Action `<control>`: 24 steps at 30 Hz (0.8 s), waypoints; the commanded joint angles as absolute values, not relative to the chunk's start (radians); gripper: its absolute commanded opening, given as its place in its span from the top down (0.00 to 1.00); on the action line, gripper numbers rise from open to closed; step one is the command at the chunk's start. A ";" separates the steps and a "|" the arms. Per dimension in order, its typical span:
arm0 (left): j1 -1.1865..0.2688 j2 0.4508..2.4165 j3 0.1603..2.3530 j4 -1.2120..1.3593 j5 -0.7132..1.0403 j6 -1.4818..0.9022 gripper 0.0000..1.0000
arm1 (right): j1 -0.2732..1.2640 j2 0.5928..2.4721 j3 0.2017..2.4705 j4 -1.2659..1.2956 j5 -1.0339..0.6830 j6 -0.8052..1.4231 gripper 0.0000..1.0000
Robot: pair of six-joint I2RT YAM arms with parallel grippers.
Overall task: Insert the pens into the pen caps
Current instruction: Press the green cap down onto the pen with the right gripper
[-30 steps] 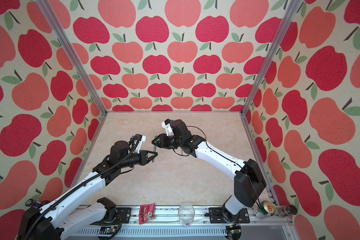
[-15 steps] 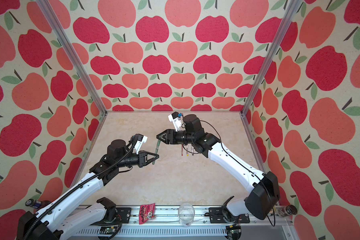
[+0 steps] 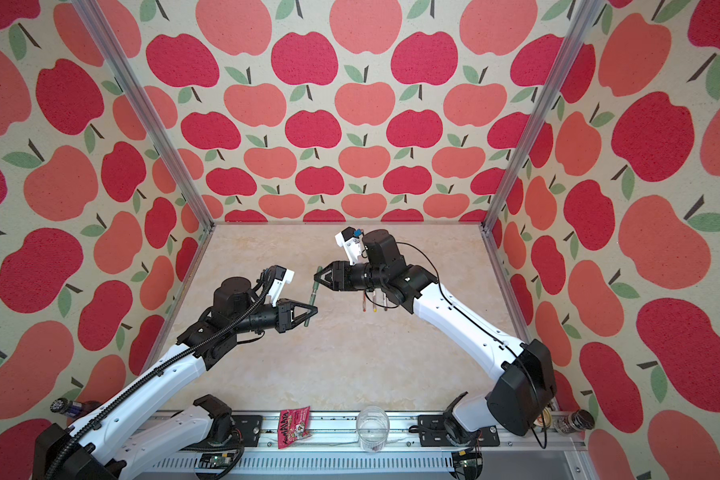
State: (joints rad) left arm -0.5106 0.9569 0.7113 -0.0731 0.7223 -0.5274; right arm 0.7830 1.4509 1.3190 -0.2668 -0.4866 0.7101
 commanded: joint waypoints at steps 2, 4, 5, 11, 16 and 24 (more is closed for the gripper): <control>-0.521 0.965 0.752 -0.098 0.695 -0.485 0.94 | 0.803 1.482 1.390 -0.309 -0.465 0.669 0.52; -0.522 0.964 0.752 -0.100 0.690 -0.484 0.94 | 0.810 1.497 1.410 -0.322 -0.461 0.661 0.53; -0.523 0.963 0.752 -0.101 0.687 -0.482 0.94 | 0.813 1.505 1.419 -0.330 -0.459 0.657 0.54; -0.524 0.945 0.744 -0.110 0.649 -0.477 0.94 | 0.834 1.533 1.457 -0.362 -0.446 0.640 0.59; -0.524 0.927 0.742 -0.105 0.616 -0.477 0.94 | 0.842 1.546 1.464 -0.374 -0.442 0.641 0.66; -0.524 0.923 0.756 -0.088 0.607 -0.474 0.94 | 0.848 1.563 1.464 -0.374 -0.448 0.654 0.75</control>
